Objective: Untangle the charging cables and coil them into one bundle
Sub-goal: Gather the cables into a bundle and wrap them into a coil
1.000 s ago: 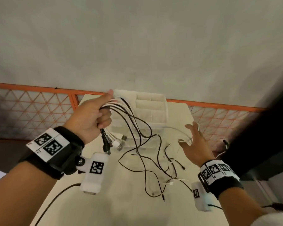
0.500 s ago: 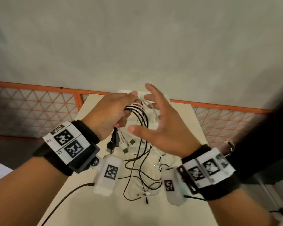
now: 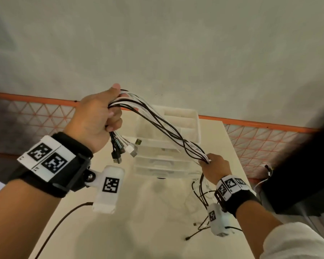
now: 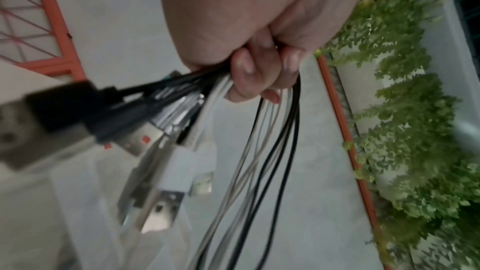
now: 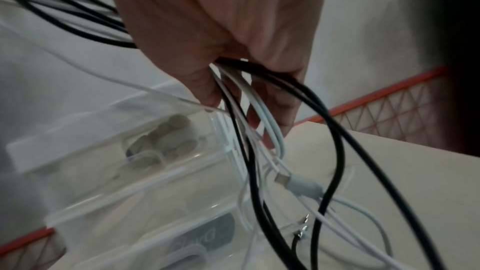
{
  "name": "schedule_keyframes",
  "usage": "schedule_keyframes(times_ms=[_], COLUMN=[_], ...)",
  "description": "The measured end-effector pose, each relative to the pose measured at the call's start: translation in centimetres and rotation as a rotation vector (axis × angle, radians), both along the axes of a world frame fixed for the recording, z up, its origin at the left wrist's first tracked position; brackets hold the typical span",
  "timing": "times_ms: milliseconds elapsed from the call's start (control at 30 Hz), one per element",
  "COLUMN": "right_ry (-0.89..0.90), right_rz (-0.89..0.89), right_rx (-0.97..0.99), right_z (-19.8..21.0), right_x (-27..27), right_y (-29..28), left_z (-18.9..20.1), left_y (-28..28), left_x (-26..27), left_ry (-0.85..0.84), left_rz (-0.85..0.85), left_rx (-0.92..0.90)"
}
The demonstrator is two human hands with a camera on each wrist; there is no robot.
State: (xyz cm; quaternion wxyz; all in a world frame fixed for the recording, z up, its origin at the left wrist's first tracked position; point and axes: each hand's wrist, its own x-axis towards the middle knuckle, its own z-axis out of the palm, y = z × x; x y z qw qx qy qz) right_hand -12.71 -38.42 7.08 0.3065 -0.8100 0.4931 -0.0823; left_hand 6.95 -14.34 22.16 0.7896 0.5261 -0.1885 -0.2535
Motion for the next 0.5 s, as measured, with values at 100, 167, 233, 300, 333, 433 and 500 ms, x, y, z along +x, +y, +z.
schedule_keyframes(times_ms=[100,167,233,300,333,433,500], right_ry=[0.017,0.079,0.157,0.148,0.112,-0.111,-0.359], right_rz=[-0.091,-0.118,-0.096,-0.088,-0.085,-0.072,-0.076], right_rx=[-0.007,-0.001,-0.014,-0.051,-0.07,-0.104,-0.081], right_z=[-0.9,-1.8,-2.6,-2.8,-2.6,-1.3,-0.1], right_x=[-0.9,-1.8,-2.5,-2.7,-2.7,-2.7,-3.0], right_y=[-0.8,-1.0,-0.9,-0.9,-1.1,-1.8,-1.8], left_z=[-0.2,0.1,0.1,-0.4,-0.8,-2.0,-2.8], left_y=[-0.6,-0.6,-0.9,-1.4,-1.7,-2.2,-2.3], left_x=[0.0,0.4,0.2,-0.4,-0.6,-0.6,-0.3], left_ry=[0.087,0.106,0.073,0.06,0.059,0.045,0.024], left_rz=[0.049,0.047,0.021,-0.01,-0.02,-0.013,0.035], left_rx=[-0.112,-0.164,-0.098,0.004,0.045,0.162,0.216])
